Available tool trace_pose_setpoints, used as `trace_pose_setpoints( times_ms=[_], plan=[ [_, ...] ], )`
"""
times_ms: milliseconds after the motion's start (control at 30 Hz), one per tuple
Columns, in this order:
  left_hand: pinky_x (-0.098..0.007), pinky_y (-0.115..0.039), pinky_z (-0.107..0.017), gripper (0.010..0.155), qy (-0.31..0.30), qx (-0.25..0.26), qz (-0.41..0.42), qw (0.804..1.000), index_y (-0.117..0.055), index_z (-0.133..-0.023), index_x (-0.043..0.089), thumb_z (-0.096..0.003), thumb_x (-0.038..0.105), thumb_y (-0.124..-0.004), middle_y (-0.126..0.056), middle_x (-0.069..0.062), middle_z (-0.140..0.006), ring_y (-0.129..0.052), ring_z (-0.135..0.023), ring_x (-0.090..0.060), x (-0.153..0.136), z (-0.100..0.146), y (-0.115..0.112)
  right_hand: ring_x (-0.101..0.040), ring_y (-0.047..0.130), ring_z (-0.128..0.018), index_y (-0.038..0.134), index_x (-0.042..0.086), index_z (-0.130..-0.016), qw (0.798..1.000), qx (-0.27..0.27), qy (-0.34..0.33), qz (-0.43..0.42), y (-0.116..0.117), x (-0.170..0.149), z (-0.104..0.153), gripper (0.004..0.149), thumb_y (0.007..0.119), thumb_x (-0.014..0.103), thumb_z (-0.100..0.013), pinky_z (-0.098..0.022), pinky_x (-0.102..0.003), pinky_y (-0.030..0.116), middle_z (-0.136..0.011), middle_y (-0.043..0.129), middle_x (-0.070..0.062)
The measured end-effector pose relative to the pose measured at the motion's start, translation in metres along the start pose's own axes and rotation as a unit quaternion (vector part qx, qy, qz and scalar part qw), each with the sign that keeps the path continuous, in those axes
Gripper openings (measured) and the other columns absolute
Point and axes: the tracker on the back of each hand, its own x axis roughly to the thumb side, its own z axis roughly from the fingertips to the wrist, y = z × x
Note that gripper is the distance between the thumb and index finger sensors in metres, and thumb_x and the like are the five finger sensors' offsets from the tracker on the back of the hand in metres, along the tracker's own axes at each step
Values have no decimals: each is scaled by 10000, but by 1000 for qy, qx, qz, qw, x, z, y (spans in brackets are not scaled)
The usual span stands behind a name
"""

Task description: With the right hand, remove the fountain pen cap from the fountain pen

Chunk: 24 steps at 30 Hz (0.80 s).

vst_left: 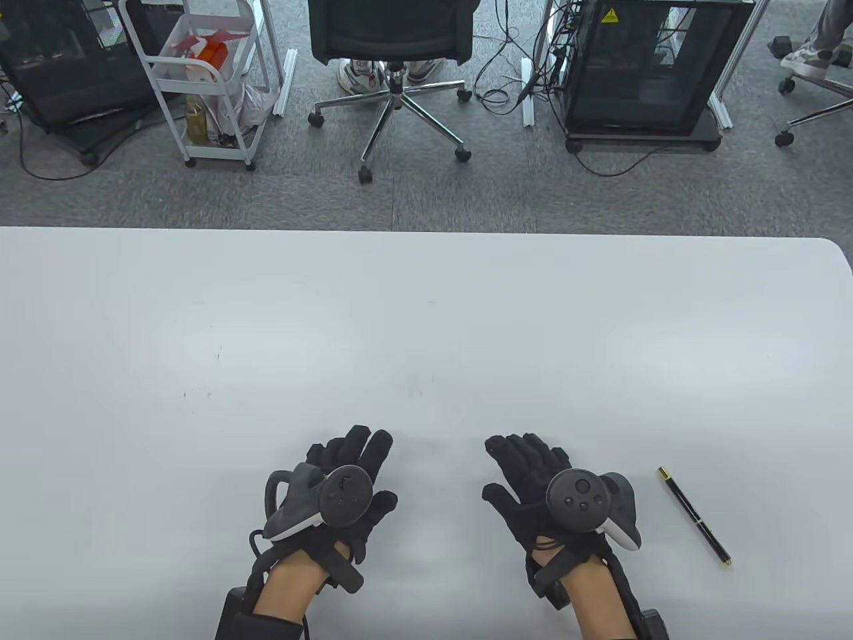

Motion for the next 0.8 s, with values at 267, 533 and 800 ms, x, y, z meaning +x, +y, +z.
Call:
trace_pose_setpoints(
  times_ms=[267, 533, 800],
  plan=[
    [-723, -469, -658, 809, -12, 8, -20, 1000, -187, -1008, 319, -336, 641, -502, -365, -189, -1129, -593, -1014, -483, 10, 5, 2, -520, 432, -1062, 368, 297, -1116, 1000, 1, 2, 6, -1, 0, 3, 696, 579, 613, -533, -726, -712, 283, -1148, 483, -234],
    [-724, -474, -655, 807, -7, 8, -15, 1000, -201, -1009, 316, -335, 637, -508, -381, -189, -1126, -607, -1006, -484, 7, 5, 3, -520, 437, -1060, 375, 294, -1115, 1000, 1, 4, 6, -2, 0, 4, 693, 584, 607, -533, -726, -712, 286, -1145, 487, -237],
    [-722, -477, -656, 805, -14, 11, -13, 1000, -195, -1008, 318, -337, 638, -504, -384, -190, -1125, -614, -1003, -480, 10, 5, 3, -519, 440, -1060, 379, 299, -1114, 1000, 5, 3, 7, -1, -1, 4, 687, 587, 604, -534, -726, -712, 287, -1148, 483, -233]
  ],
)
